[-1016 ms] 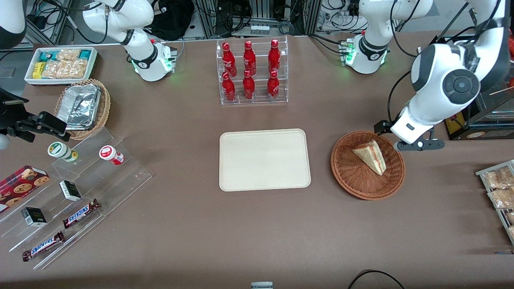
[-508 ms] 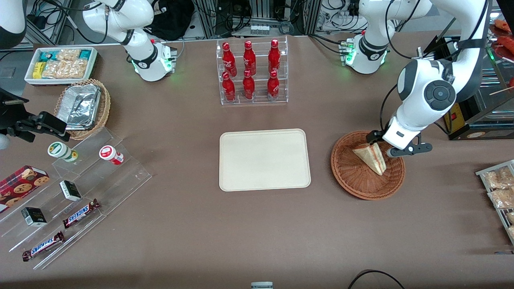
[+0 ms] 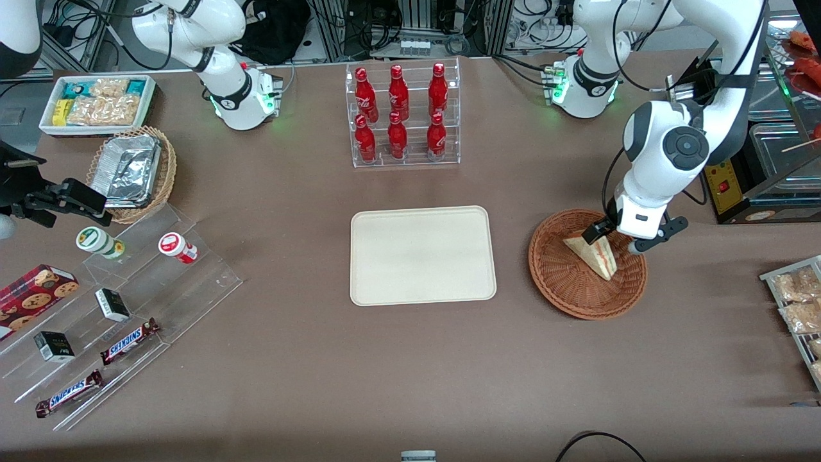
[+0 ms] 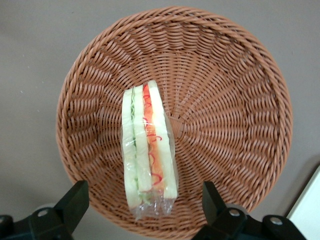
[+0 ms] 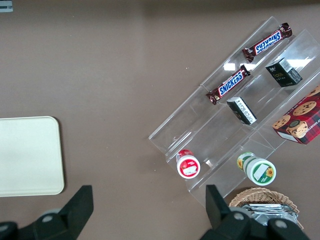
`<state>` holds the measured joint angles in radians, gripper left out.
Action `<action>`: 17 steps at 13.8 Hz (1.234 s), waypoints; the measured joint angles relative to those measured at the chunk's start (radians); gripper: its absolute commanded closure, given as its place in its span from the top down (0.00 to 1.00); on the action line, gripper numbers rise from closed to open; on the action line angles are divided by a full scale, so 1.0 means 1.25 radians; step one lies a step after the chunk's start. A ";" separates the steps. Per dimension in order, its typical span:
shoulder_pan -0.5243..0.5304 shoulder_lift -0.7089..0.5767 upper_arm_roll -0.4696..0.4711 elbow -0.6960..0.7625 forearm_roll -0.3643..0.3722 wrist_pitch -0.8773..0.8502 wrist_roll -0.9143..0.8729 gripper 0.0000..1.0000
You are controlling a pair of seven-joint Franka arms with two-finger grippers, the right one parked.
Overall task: Place sandwich from basket to tray
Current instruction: 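Lower the left gripper and close it on the wrapped sandwich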
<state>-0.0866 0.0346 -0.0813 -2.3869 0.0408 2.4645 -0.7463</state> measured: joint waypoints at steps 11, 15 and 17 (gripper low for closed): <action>-0.010 0.062 0.000 -0.032 -0.001 0.087 -0.250 0.89; -0.009 0.080 0.000 -0.032 -0.001 0.091 -0.254 0.09; -0.009 0.082 0.000 -0.032 -0.001 0.091 -0.254 0.06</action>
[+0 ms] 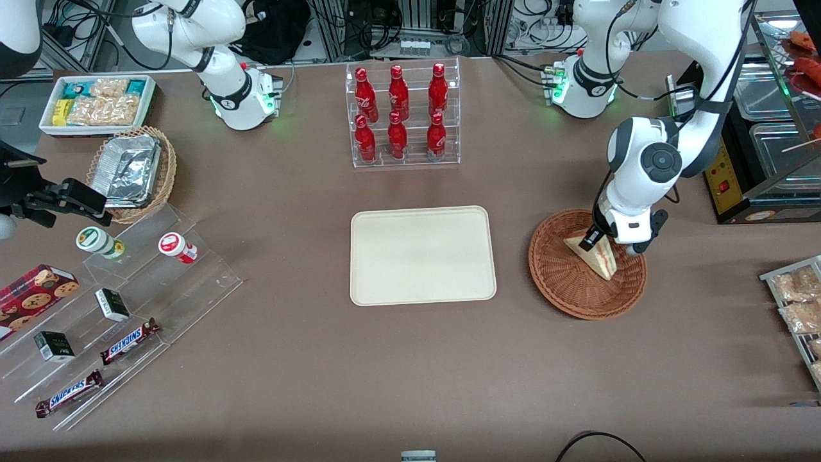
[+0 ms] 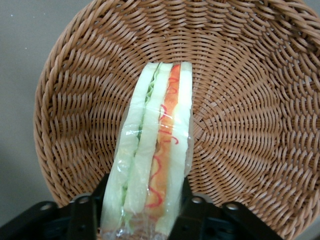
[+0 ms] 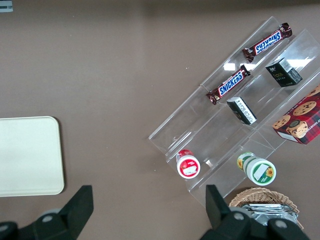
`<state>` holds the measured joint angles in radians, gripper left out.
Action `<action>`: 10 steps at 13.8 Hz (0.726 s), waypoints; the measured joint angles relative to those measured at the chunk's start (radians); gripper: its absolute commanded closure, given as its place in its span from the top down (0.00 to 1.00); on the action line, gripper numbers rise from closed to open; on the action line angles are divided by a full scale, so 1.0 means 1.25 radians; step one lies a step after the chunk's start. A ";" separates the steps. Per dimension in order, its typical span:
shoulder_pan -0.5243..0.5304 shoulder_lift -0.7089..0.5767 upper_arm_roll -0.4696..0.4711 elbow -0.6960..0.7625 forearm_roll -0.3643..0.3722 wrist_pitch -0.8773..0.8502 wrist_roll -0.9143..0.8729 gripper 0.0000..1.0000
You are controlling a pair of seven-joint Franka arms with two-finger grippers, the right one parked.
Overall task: Place sandwich from basket to tray
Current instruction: 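Lower the left gripper and close it on the wrapped sandwich, then lift the sandwich and carry it over the cream tray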
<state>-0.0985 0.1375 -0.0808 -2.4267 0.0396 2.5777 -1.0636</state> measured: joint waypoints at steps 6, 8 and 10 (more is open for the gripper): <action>-0.003 -0.030 -0.009 0.082 0.001 -0.143 0.021 0.06; -0.006 -0.042 -0.036 0.178 0.001 -0.322 0.049 0.06; -0.011 -0.034 -0.073 0.278 0.001 -0.465 0.081 0.06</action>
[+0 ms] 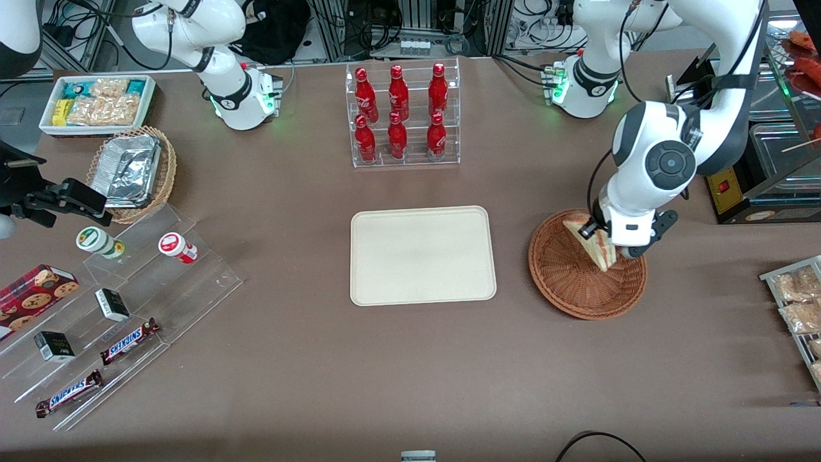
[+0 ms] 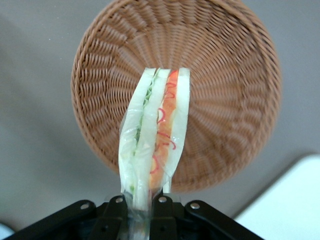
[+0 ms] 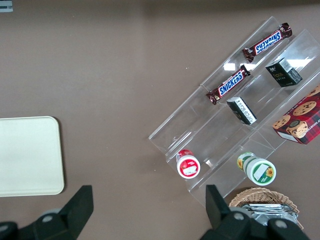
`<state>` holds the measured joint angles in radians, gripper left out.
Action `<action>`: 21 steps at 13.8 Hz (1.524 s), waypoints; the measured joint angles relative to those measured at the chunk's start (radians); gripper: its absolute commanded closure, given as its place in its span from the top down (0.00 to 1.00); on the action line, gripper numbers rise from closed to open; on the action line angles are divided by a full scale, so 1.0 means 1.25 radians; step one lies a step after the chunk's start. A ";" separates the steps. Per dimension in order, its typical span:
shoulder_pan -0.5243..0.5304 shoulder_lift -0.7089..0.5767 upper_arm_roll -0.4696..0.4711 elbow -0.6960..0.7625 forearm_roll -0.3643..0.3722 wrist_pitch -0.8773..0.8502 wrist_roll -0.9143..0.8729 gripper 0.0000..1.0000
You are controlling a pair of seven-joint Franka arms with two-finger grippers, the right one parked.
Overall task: Place sandwich from basket to tray
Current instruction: 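Lift the sandwich and carry it over the cream tray, then lower the sandwich onto the tray and open the left gripper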
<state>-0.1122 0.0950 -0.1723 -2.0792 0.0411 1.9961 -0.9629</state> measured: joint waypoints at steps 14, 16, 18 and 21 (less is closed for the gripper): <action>-0.216 0.360 -0.156 0.389 0.042 -0.038 -0.042 0.05; -0.254 0.419 -0.155 0.456 0.081 -0.038 -0.100 0.05; -0.284 0.463 -0.155 0.505 0.129 -0.036 -0.161 0.05; -0.319 0.505 -0.155 0.537 0.157 -0.003 -0.202 0.05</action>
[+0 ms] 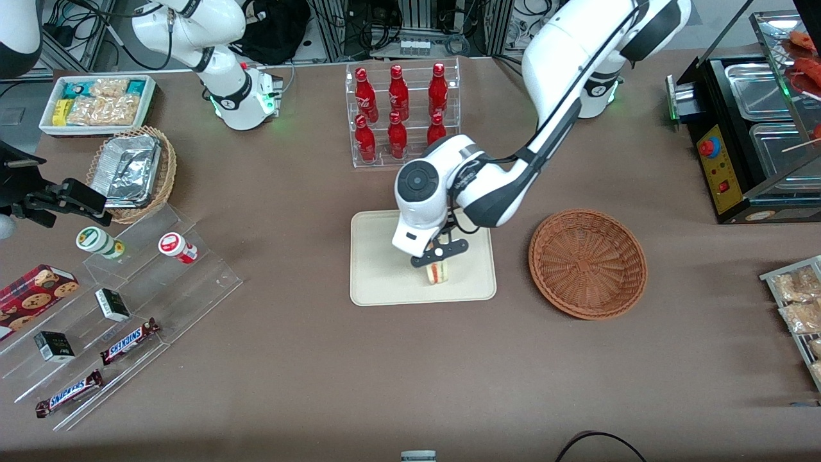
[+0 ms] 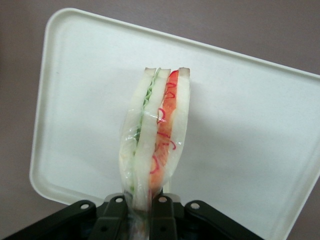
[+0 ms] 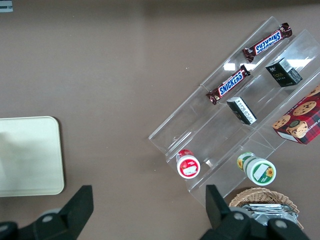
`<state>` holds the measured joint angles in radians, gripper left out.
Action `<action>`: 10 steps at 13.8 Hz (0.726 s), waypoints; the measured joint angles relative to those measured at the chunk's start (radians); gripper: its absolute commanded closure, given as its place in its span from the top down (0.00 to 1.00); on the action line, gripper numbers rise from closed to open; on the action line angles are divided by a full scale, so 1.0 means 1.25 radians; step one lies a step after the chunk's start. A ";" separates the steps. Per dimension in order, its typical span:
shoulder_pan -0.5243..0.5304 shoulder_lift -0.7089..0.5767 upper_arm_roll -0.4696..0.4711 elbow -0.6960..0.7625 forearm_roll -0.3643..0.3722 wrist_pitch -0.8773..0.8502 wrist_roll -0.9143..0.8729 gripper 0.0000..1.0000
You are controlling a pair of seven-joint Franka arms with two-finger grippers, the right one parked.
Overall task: Place sandwich from basket to tray
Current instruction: 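Lower the sandwich onto the tray and open the left gripper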
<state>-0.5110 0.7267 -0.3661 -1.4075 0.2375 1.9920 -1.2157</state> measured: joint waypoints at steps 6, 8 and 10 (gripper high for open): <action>-0.015 0.042 0.001 0.002 0.003 0.055 -0.008 0.07; -0.015 0.051 0.001 0.002 0.003 0.059 -0.008 0.61; -0.015 0.054 0.001 0.003 0.003 0.062 -0.008 1.00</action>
<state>-0.5297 0.7948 -0.3652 -1.4043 0.2413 2.0693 -1.2259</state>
